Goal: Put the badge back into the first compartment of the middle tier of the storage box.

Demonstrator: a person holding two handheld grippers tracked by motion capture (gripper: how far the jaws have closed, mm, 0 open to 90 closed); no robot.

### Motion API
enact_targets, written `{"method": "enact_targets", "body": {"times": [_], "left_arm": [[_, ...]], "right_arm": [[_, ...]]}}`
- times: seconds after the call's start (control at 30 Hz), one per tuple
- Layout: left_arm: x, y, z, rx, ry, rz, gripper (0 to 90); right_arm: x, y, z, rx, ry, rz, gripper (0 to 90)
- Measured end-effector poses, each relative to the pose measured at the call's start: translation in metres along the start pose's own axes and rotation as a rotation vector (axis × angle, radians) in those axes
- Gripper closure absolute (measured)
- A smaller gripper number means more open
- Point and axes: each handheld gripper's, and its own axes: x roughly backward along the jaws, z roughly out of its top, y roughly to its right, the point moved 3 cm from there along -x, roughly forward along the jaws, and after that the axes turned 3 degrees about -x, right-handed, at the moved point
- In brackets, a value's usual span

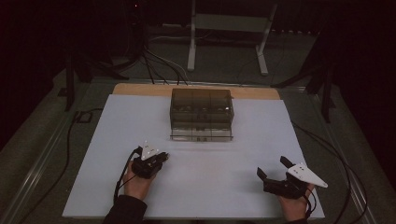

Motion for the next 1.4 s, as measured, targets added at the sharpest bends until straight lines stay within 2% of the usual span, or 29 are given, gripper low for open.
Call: {"method": "enact_targets", "body": {"times": [0.33,1.4], "left_arm": [[0.001,-0.001,0.0,0.017,-0.006,-0.006,88.9],[0.015,-0.01,0.005,0.057,0.038,0.01,88.9]], "right_arm": [[0.0,0.0,0.0,0.0,0.001,-0.003,0.0],[0.0,0.0,0.0,0.001,-0.002,0.003,0.0]]}}
